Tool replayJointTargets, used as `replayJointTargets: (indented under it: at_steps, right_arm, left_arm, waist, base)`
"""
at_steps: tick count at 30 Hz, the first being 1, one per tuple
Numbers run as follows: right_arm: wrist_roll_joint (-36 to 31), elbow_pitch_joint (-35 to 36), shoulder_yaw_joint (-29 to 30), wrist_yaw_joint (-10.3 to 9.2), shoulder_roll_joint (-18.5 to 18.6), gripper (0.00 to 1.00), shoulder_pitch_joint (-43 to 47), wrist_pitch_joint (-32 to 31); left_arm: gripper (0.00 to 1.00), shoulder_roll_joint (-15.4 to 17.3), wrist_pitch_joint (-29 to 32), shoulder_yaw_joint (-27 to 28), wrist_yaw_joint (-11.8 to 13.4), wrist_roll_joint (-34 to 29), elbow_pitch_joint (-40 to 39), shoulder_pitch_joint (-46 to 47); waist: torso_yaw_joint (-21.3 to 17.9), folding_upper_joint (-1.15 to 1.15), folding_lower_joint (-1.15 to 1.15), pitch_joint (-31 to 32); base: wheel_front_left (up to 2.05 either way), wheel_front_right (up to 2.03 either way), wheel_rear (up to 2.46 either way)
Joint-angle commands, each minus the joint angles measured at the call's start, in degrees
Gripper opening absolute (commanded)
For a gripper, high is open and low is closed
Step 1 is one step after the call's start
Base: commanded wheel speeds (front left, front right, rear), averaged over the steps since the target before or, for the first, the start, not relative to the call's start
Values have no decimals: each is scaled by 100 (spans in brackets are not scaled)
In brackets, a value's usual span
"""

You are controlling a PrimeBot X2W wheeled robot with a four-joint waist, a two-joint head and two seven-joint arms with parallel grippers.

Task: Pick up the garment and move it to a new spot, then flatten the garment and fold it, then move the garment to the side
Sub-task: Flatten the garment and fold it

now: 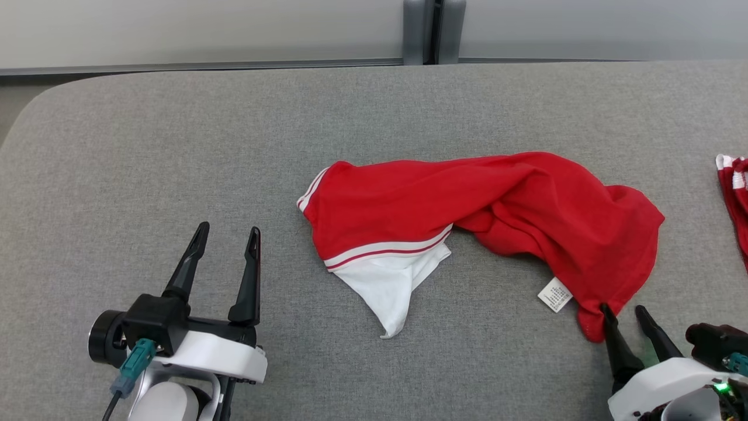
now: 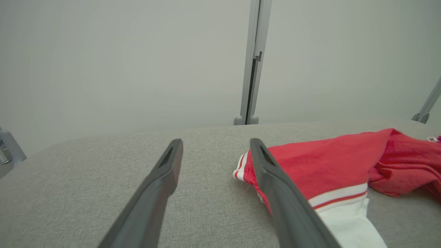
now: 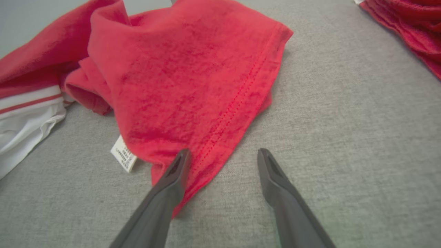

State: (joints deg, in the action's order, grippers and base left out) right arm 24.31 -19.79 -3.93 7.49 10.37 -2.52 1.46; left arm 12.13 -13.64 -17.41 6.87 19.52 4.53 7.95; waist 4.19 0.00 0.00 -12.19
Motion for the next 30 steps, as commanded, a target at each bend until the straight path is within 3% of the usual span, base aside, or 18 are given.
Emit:
replayJointTargets:
  at_steps: [1, 2, 3, 11, 17, 21, 28, 29, 30]
  right_arm:
    - [55, -65, -11, 0, 71, 45, -118, 56]
    - [114, -123, -50, 0, 102, 9, -193, 96]
    - [157, -166, -92, 0, 138, 0, -263, 132]
    - [268, -26, -88, 0, 504, 0, -663, 475]
    - [234, 76, 81, 0, 858, 0, -1214, 367]
    - [299, -115, 104, 0, 1203, 0, -1825, 237]
    - [460, -840, 15, 1, 1476, 1, -2591, 315]
    - [452, -950, -13, 0, 1495, 39, -2672, 357]
    - [436, -1042, -39, 0, 1513, 89, -2733, 401]
  left_arm:
    - [100, 17, -31, 12, -22, -31, 14, 117]
    - [100, 11, -41, 8, -27, -34, 28, 132]
    - [100, 9, -44, 5, -22, -36, 46, 143]
    - [100, -9, -94, 32, -12, -30, 85, 228]
    - [100, -32, -117, 31, -11, -48, 39, 343]
    - [100, -74, -127, -36, -72, -94, 39, 493]
    - [100, -135, -145, -63, -130, -125, 73, 708]
    - [100, -143, -149, -57, -135, -132, 80, 715]
    - [100, -155, -151, -55, -129, -133, 93, 715]
  waist:
    - [27, 0, 0, -53]
    - [33, 0, 0, -79]
    - [34, 0, 0, -101]
    - [9, 0, 0, -230]
    - [8, 0, 0, -357]
    - [136, 0, 0, -526]
    - [319, 0, 0, -801]
    - [330, 0, 0, -815]
    - [341, 0, 0, -824]
  base:
    - [0, 0, 0]
    - [0, 0, 0]
    - [0, 0, 0]
    - [0, 0, 0]
    - [0, 0, 0]
    - [0, 0, 0]
    - [0, 0, 0]
    - [0, 0, 0]
    - [0, 0, 0]
